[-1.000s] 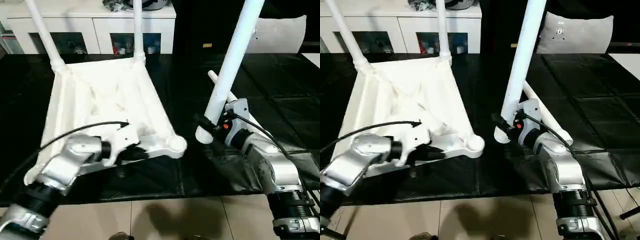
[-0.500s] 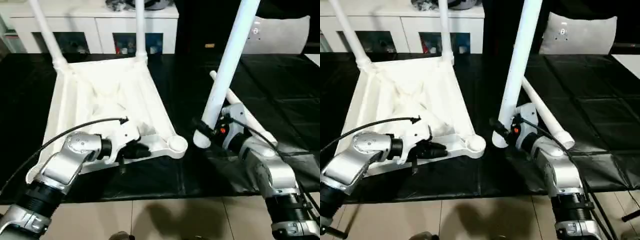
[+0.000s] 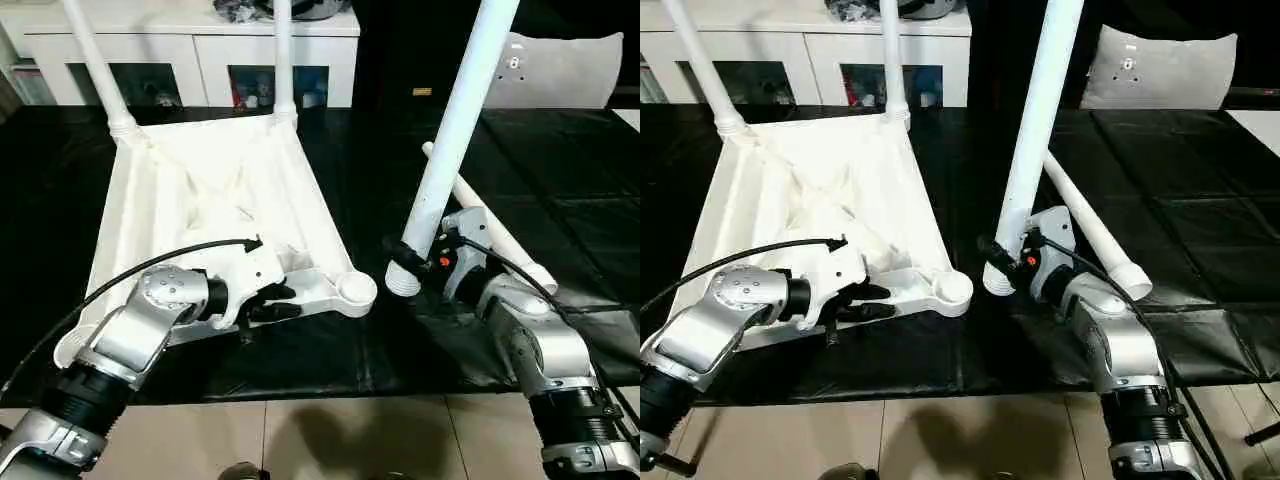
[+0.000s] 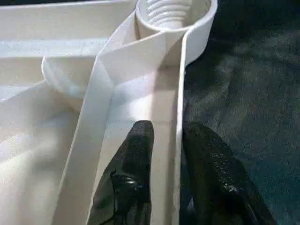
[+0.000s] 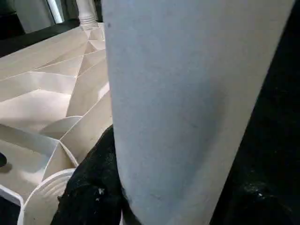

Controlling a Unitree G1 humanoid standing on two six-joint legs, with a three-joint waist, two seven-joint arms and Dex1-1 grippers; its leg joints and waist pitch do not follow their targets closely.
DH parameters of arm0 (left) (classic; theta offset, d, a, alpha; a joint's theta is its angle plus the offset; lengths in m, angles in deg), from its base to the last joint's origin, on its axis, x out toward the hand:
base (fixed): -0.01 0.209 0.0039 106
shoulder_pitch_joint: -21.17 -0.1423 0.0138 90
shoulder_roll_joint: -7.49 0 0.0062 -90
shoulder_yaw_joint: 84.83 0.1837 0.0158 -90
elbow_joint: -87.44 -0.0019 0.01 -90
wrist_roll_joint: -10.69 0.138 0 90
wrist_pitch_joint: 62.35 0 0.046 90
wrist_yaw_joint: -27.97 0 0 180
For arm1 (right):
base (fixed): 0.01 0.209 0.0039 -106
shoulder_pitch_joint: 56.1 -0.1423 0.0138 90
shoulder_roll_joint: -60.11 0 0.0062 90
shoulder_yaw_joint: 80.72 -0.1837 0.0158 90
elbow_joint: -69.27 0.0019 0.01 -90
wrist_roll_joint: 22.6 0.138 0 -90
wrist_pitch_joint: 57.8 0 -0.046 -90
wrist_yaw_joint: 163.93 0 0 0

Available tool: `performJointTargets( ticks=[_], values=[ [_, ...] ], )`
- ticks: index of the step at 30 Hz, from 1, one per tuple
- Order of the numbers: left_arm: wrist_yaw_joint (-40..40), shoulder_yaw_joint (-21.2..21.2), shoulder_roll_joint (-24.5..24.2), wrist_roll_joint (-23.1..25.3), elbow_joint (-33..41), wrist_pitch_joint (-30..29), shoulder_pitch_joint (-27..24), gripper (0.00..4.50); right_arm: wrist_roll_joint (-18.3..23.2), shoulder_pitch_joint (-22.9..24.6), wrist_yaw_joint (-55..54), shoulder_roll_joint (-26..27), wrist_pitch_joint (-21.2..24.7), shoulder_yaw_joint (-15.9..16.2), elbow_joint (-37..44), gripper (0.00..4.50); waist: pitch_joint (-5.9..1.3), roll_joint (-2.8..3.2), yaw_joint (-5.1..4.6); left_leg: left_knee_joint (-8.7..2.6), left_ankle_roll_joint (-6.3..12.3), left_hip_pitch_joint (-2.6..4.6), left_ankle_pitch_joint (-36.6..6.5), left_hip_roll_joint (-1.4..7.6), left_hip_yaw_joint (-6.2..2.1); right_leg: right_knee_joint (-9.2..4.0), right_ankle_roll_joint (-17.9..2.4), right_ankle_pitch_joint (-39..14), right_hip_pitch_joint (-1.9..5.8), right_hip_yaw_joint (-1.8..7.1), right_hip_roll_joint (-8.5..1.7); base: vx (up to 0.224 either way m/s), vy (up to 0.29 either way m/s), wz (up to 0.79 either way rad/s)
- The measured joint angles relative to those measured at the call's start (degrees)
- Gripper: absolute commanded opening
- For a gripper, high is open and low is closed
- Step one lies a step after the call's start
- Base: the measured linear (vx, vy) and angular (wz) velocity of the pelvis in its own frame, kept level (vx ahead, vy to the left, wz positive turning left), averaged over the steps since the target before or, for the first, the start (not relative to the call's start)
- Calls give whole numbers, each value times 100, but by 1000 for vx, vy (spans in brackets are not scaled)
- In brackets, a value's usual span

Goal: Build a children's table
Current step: Insert table leg to table base

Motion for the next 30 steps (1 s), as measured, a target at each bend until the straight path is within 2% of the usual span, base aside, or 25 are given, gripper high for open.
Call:
performJointTargets(
  ticks=[1, 4, 5, 8, 12, 14, 17, 19, 25, 30],
  values=[
    [1, 0, -3, 6, -1, 1, 0, 86, 0, 0, 0, 2, 0, 0, 0, 189, 0, 0, 14, 0, 0, 0, 0, 0, 0, 0, 0, 0, 0, 0, 0, 0, 0, 0],
    [34, 33, 6, 1, -11, 14, 0, 80, 1, -2, 1, 11, 0, 11, 0, 189, 0, 0, 23, 0, 0, 0, 0, 0, 0, 0, 0, 0, 0, 0, 0, 0, 0, 0],
    [33, 39, 7, 5, -35, 26, 0, 50, 1, -3, 7, 11, 1, 26, 0, 189, 0, 0, 25, 0, 0, 0, 0, 0, 0, 0, 0, 0, 0, -1, 0, 0, 0, 0],
    [50, 72, 7, 40, -140, 88, 0, 40, 32, -10, 139, 12, 41, 56, 0, 189, 0, 0, 25, 0, 0, 0, 0, 0, 0, 2, 0, 0, 0, 0, 0, 0, 0, 0],
    [81, 78, -21, 97, -176, 179, 1, 3, 256, -111, 420, -64, 404, 42, 77, 189, 0, 0, 12, 0, 0, 5, 0, -1, 0, 2, -2, 1, 2, 3, -1, 0, 0, 0],
    [148, 77, -38, 98, -217, 207, 15, 2, 543, -172, 752, -183, 735, 34, 253, 189, 0, 0, -9, 0, 0, 11, 0, -1, 0, 4, -1, 1, 3, 5, 1, 0, 0, 0],
    [156, 79, -2, 98, -273, 216, 53, 0, 761, -349, 1142, -176, 850, 188, 456, 189, 0, 0, -53, -2, 0, 15, 0, 2, 0, 11, -1, 1, 2, 5, 5, 0, 0, 0],
    [197, 88, 4, 94, -347, 333, 75, 0, 738, -529, 1347, -205, 820, 339, 442, 189, 0, 0, -38, -2, 0, 12, 0, 2, 0, 11, -1, 1, 1, 3, 4, 0, 0, 0],
    [448, 89, -26, 85, -438, 651, 80, 0, 697, -865, 1649, -248, 786, 467, 332, 189, -1, -1, 20, -3, -1, 3, -1, 1, 0, -4, -2, -1, 1, 2, 3, 0, 0, 0],
    [485, 99, -40, 111, -479, 803, 79, 0, 558, -900, 1716, -200, 665, 614, -22, 189, -1, -1, 40, -3, -1, -1, -1, 1, 0, -6, -3, -1, 0, -1, 1, 0, 0, 0]
  ],
)
